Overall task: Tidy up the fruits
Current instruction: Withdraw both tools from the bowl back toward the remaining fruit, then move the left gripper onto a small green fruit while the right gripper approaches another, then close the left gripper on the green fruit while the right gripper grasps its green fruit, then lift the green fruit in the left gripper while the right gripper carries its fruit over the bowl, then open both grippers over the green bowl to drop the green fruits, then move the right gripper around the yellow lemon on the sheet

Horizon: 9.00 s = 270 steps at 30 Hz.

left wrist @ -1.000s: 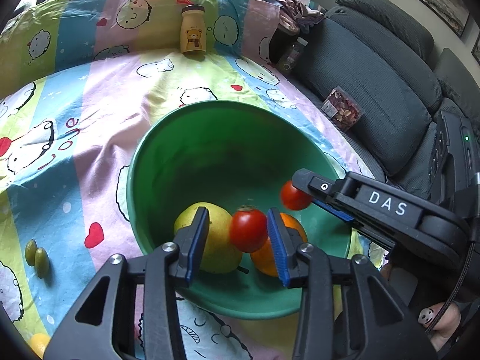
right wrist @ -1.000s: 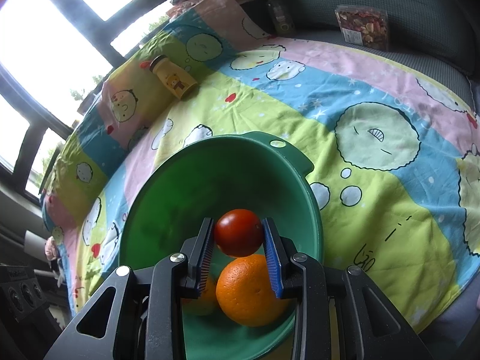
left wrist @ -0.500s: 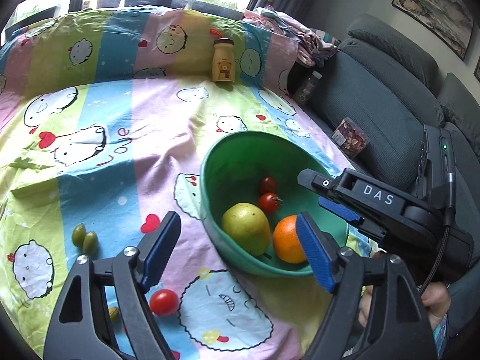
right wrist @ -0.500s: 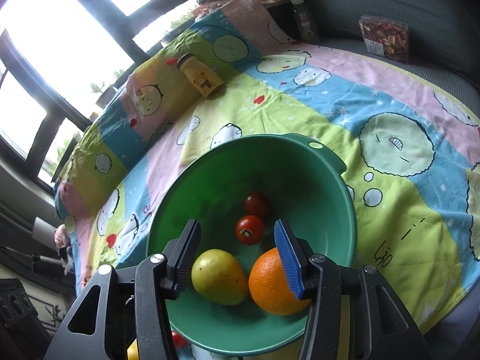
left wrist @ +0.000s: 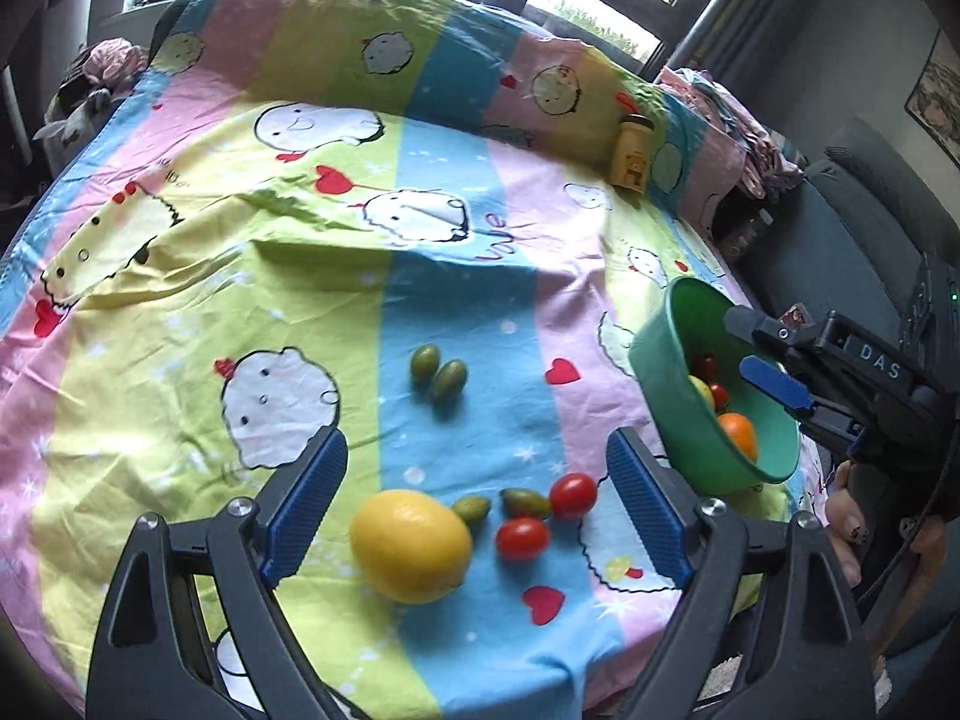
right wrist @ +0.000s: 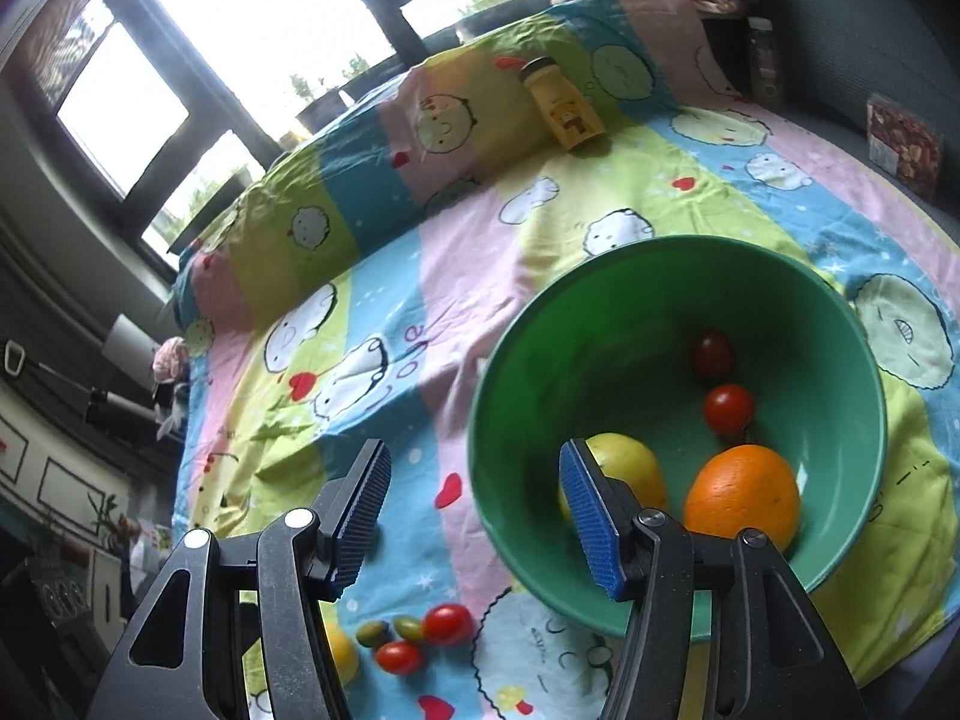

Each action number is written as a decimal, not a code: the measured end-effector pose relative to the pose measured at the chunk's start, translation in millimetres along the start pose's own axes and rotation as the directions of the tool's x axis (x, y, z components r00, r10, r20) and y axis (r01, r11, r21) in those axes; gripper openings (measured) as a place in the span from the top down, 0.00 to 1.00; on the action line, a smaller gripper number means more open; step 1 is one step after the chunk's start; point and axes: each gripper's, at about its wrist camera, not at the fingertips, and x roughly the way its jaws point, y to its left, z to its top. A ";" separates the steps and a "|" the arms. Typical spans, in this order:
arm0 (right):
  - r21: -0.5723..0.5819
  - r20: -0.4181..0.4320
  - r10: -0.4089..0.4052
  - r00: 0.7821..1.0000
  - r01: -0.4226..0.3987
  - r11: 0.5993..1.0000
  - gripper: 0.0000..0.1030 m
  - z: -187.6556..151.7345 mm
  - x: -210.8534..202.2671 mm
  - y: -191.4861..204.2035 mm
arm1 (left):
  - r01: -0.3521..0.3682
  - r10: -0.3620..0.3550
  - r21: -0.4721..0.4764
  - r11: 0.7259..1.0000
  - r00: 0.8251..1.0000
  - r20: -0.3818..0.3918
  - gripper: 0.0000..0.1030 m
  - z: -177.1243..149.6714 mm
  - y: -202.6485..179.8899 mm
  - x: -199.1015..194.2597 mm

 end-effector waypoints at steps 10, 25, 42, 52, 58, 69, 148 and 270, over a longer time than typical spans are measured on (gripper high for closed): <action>-0.087 -0.157 0.098 0.983 -0.112 0.990 0.42 -20.2 45.0 42.6 | -0.014 0.012 -0.057 0.998 0.999 -0.038 0.15 -5.3 36.3 11.1; -0.098 -0.343 0.049 0.938 -0.088 0.991 0.77 -38.8 125.6 71.5 | -0.010 0.002 -0.132 0.991 0.998 -0.061 0.57 67.4 55.4 49.1; -0.121 -0.331 -0.030 0.943 -0.011 0.993 0.79 -45.4 138.7 71.2 | 0.044 -0.057 -0.144 0.989 0.995 -0.088 0.57 58.6 58.8 68.1; -0.016 -0.289 -0.036 0.957 0.032 0.999 0.80 -28.1 120.6 35.0 | 0.036 -0.043 -0.057 0.998 0.991 -0.126 0.58 52.3 33.2 89.9; 0.015 -0.294 -0.015 0.956 0.020 1.000 0.80 -27.5 118.4 28.9 | 0.028 -0.027 0.004 1.000 0.987 -0.158 0.67 46.0 21.1 104.2; 0.019 -0.296 0.002 0.955 0.003 1.000 0.79 -27.8 117.1 29.2 | 0.027 -0.030 -0.018 0.999 0.981 -0.193 0.77 43.0 23.9 115.7; 0.100 0.094 -0.009 0.996 -0.001 0.995 0.79 5.7 -16.6 -22.9 | 0.216 -0.236 0.267 0.939 0.971 0.046 0.82 33.6 -103.3 17.4; -0.111 -0.277 0.208 0.938 -0.246 0.963 0.32 -61.4 40.1 64.3 | -0.019 0.015 -0.137 0.990 0.999 -0.033 0.19 -42.0 44.9 -13.3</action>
